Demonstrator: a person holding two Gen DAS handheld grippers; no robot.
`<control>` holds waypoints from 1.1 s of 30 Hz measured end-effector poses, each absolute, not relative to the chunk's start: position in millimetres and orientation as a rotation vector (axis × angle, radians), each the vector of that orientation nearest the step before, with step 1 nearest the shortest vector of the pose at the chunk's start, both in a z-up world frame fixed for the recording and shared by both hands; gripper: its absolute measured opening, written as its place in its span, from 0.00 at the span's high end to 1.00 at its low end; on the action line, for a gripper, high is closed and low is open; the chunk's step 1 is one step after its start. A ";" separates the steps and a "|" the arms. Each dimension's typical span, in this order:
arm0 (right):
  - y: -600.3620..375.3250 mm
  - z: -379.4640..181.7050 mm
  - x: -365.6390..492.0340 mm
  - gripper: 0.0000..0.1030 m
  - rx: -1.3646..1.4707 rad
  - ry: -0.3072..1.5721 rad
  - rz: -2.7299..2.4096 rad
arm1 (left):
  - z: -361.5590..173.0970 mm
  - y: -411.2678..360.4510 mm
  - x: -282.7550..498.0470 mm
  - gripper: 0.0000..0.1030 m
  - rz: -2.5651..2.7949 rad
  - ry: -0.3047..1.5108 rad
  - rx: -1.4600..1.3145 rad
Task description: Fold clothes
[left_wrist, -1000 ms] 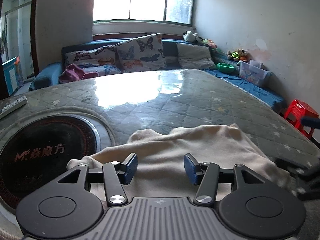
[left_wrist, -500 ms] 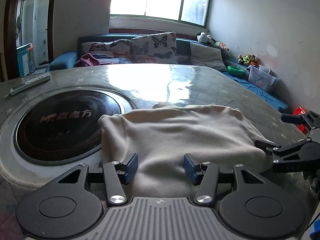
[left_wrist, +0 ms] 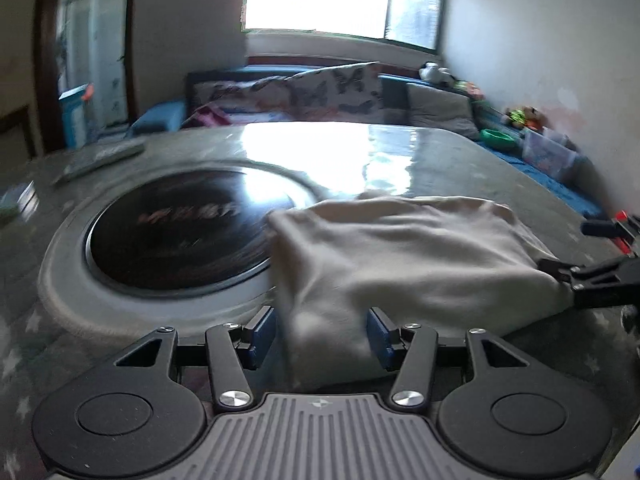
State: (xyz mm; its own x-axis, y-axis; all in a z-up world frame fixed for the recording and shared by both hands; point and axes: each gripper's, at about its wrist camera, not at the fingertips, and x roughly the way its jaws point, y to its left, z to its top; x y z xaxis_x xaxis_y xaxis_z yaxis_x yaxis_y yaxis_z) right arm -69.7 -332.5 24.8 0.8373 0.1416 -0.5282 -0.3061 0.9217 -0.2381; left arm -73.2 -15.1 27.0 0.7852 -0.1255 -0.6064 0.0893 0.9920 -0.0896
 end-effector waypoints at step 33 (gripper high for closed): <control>-342.9 24.1 -59.0 0.00 -0.226 0.592 0.283 | 27.3 -7.0 15.2 0.81 -0.085 0.664 -0.087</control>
